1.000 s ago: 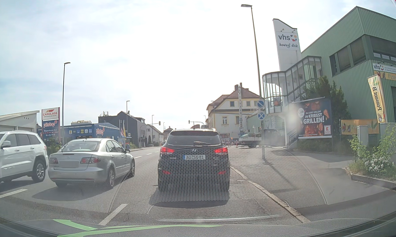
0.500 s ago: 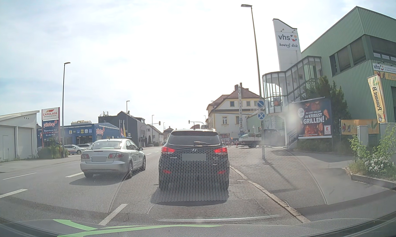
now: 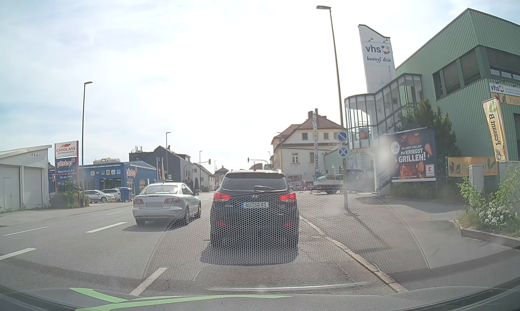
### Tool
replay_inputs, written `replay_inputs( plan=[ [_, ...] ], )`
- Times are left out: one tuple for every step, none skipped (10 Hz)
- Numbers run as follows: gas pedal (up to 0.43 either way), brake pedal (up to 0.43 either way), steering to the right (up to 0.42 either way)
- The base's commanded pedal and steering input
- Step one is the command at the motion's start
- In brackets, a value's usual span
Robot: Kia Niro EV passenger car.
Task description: Follow the waypoints while adhering to traffic rules and regulations
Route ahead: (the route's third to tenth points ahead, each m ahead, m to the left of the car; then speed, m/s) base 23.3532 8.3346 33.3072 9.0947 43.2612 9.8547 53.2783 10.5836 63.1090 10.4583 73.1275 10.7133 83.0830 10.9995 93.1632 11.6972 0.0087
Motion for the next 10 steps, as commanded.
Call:
replay_inputs(
  plan=[
    [0.0, 0.232, -0.014],
    [0.0, 0.177, -0.014],
    [0.0, 0.073, -0.014],
    [0.0, 0.0, -0.015],
    [0.0, 0.0, -0.015],
    [0.0, 0.0, -0.015],
    [0.0, 0.0, -0.015],
    [0.0, 0.0, -0.015],
    [0.0, 0.0, -0.016],
    [0.0, 0.0, -0.018]
  ],
)
